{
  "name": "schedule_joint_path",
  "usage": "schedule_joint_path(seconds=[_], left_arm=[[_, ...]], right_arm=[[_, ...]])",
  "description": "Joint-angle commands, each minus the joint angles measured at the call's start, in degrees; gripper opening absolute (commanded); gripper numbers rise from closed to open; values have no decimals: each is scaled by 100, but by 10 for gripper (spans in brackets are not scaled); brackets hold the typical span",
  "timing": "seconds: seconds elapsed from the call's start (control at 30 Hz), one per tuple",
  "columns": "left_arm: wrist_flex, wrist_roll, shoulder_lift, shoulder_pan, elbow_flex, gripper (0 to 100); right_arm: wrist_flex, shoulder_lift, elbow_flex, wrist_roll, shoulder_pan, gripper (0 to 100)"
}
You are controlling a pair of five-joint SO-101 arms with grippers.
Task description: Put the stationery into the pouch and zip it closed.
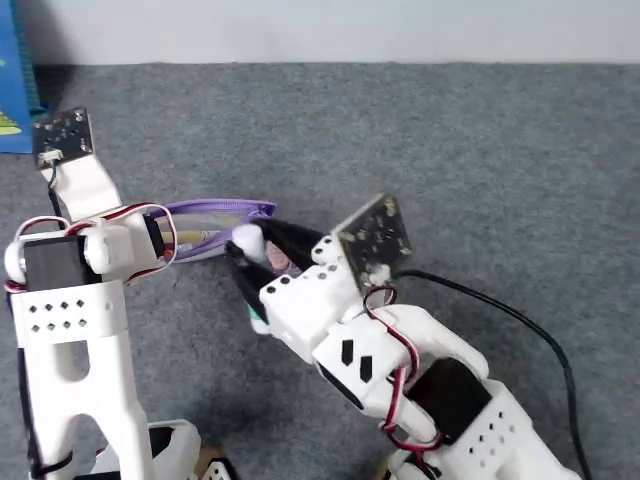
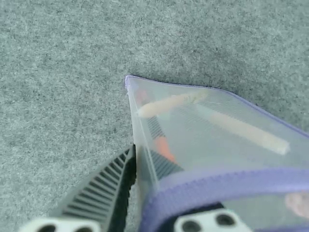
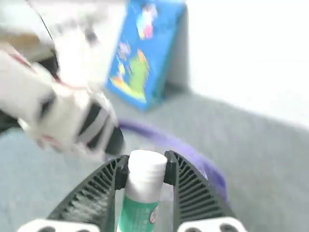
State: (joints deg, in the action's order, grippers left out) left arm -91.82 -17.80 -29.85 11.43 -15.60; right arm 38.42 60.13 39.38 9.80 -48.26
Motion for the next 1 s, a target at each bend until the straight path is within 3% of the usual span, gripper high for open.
schedule_joint_path(seconds=[0.0, 0.33, 0.67, 0.97], left_arm=[[141, 26, 0, 35, -22, 11], [158, 26, 0, 35, -22, 11], [158, 26, 0, 35, -22, 11], [158, 26, 0, 35, -22, 11]], right_arm=[[-892, 171, -18, -79, -154, 8], [-3925, -374, 774, -1081, -330, 8], [-7178, -1991, 1626, -2136, -295, 8], [-8462, -2949, 1653, -2409, -295, 8]])
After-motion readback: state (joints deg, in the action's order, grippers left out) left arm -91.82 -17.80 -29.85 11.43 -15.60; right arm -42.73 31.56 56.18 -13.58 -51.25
